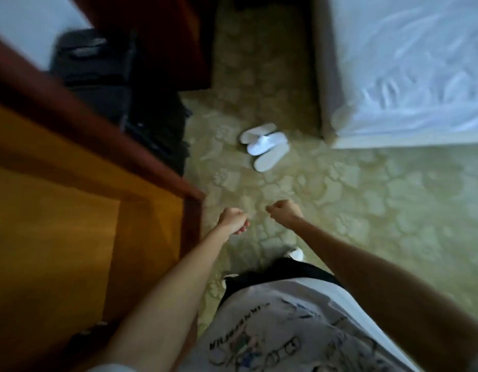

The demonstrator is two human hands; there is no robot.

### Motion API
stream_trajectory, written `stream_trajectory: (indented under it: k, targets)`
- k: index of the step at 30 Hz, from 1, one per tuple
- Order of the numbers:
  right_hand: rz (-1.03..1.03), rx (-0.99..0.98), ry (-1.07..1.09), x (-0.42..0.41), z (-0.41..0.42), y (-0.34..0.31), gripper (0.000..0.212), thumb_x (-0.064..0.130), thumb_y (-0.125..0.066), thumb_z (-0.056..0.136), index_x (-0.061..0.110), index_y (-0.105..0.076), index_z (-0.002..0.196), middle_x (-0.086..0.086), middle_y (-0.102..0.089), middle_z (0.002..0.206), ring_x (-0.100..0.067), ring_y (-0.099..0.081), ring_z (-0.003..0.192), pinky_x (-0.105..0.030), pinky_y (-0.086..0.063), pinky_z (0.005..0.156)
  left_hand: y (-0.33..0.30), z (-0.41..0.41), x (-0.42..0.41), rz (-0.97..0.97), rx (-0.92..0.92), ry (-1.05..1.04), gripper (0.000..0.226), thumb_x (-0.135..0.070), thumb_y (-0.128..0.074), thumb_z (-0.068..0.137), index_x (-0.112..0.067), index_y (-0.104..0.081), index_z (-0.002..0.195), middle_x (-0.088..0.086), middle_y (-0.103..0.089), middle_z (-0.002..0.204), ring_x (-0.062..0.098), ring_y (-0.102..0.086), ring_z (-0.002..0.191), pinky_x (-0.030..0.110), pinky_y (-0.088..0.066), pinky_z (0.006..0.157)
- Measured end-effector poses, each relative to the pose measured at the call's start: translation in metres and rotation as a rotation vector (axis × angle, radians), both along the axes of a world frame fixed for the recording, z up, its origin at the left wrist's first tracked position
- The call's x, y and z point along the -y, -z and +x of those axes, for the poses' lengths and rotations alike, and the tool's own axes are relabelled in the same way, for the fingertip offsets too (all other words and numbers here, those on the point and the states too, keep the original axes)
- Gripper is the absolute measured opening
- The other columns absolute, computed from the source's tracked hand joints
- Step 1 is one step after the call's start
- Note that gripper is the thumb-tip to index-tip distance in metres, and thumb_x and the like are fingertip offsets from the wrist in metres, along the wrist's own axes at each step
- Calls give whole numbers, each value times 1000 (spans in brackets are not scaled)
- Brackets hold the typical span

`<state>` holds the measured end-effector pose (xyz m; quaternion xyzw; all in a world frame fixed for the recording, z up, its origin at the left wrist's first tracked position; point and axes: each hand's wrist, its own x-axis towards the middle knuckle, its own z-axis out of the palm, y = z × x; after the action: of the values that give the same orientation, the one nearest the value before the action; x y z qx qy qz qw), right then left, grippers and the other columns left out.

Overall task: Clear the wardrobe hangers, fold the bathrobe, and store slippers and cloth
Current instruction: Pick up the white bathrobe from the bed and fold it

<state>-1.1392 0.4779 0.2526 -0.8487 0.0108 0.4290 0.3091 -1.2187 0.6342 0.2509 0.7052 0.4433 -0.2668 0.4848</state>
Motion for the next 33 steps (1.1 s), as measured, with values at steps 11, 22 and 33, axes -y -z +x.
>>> stream_trajectory:
  k: [11, 22, 33]
  targets:
    - [-185, -136, 803, 313, -51, 53, 36, 28, -58, 92, -5, -73, 93, -20, -74, 96, -32, -70, 86, -38, -57, 78, 50, 129, 265, -57, -70, 875, 22, -14, -57, 97, -12, -62, 76, 3, -63, 69, 13, -52, 49, 15, -37, 37]
    - [-96, -108, 1206, 444, -30, 53, 33, 27, -57, 95, -2, -74, 97, -15, -74, 92, -19, -61, 74, -32, -52, 70, 63, 215, 398, 28, -78, 1317, 17, -17, -58, 96, -11, -70, 86, 4, -72, 76, 14, -61, 54, 23, -47, 48]
    - [4, 84, 875, 655, 228, 18, 29, 31, -58, 97, 9, -72, 108, -5, -73, 101, -18, -66, 90, -26, -47, 75, 93, 391, 558, 114, -191, 1111, 31, -8, -53, 97, -8, -62, 67, 6, -63, 62, 16, -53, 45, 19, -40, 43]
